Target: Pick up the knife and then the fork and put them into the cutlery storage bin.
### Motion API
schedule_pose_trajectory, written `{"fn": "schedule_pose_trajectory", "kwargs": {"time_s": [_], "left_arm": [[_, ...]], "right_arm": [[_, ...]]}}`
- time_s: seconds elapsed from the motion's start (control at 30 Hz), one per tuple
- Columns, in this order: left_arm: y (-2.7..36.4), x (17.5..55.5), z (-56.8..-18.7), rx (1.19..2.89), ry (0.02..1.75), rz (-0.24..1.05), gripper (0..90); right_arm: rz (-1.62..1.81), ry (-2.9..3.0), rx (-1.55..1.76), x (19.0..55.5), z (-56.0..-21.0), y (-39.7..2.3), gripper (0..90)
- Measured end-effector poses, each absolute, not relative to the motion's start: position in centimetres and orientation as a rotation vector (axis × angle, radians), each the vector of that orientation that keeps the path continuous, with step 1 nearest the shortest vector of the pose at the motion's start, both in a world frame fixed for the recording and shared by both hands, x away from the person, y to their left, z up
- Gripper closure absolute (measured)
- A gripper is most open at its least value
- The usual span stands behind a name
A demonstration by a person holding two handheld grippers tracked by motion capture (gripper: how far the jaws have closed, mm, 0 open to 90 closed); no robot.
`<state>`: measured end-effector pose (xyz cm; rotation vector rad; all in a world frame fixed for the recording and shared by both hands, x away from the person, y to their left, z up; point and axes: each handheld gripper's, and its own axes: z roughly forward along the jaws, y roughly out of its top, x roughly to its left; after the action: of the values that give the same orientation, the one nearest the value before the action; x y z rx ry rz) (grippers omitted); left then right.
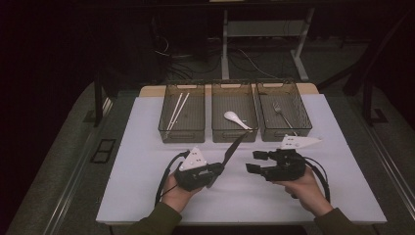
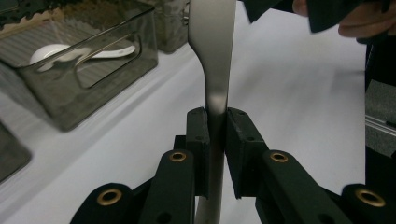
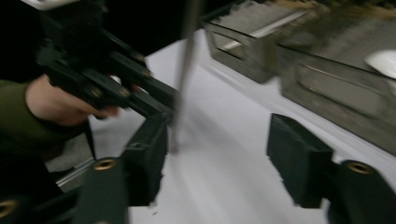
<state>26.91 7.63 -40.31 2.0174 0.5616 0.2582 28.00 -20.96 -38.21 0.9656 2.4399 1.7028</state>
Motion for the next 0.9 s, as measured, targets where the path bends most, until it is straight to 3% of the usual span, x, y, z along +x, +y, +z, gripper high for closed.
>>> {"fn": "schedule_pose_trajectory", "kwargs": {"time_s": [0.4,0.6,0.9], "left_arm": [[6.0,26.7,-40.0,1.993,0.568,0.336,79.3],[6.3,26.8,-39.9,1.981,0.572,0.341,79.4],[6.3,26.8,-40.2,1.974,0.553,0.314,78.6]], "right_arm": [[1.784,2.403,0.994,29.2,-38.6,-16.9,76.3],[1.774,2.382,0.979,29.4,-38.6,-16.4,86.8],[1.754,2.386,0.955,29.3,-38.5,-16.6,88.2]]}}
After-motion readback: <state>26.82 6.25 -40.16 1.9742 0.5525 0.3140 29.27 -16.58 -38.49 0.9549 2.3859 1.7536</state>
